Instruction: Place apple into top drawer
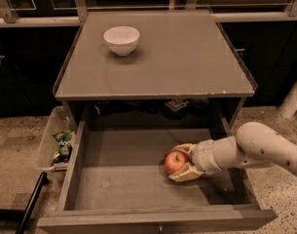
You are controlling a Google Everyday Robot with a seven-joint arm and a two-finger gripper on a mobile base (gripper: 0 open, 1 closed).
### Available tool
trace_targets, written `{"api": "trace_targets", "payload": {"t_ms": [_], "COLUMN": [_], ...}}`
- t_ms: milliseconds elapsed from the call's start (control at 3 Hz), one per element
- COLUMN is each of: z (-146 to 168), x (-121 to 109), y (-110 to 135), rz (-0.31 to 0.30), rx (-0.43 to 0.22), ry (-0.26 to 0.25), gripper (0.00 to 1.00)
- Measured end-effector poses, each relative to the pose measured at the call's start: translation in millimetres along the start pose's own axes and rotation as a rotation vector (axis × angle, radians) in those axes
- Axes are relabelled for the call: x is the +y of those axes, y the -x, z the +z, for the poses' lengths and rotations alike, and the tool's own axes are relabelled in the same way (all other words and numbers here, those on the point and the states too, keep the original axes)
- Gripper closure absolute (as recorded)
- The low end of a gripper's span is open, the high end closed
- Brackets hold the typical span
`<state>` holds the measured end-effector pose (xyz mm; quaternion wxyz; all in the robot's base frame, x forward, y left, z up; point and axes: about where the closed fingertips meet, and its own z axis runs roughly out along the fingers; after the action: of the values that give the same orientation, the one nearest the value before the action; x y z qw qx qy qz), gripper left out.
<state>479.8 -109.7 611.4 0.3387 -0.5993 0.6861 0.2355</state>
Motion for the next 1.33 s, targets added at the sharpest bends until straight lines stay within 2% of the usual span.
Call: {"api": "trace_targets", "payload": {"t_ms": [333,1333], "z": [0.1,0.2], "x": [-0.2,-0.2], "y": [0.0,0.1], "rz": [0.000,0.000], "rx": [0.000,0.000], "ry": [-0.001,-0.001], "gripper": [0.81,0.11]}}
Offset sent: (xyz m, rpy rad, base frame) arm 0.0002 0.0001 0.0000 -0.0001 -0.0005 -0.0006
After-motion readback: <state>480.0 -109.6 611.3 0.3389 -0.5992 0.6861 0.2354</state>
